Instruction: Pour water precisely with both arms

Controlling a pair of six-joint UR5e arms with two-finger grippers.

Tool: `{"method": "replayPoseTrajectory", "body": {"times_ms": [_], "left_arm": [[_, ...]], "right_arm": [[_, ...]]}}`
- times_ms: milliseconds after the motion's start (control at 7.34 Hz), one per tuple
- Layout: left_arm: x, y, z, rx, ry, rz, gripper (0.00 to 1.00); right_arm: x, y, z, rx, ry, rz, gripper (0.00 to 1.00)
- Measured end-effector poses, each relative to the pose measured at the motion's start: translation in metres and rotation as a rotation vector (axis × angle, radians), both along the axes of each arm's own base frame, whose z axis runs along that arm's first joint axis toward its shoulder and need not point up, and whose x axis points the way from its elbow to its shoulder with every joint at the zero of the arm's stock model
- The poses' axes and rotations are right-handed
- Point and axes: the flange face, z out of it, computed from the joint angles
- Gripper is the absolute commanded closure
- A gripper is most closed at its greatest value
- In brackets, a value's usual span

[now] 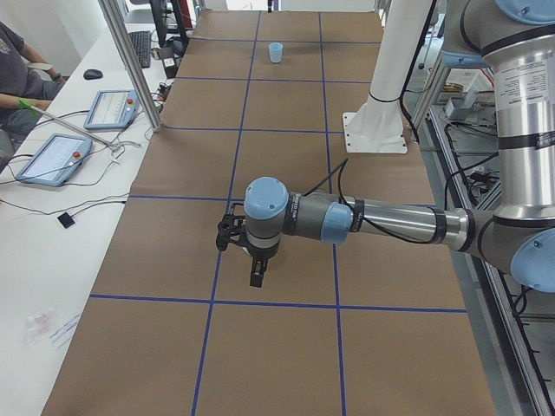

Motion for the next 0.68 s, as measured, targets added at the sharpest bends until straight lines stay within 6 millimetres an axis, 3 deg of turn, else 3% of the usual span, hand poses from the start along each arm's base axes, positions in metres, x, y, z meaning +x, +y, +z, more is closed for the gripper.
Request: {"method": "replayPoseTrajectory", "body": {"times_ms": [681], "left_arm": [[0.0004, 0.0052, 0.0017, -0.005, 0.001, 0.001, 0.0]], "right_arm": [[-0.0095, 0.01, -0.0077, -0.005, 0.03, -0.011, 0.0]]}}
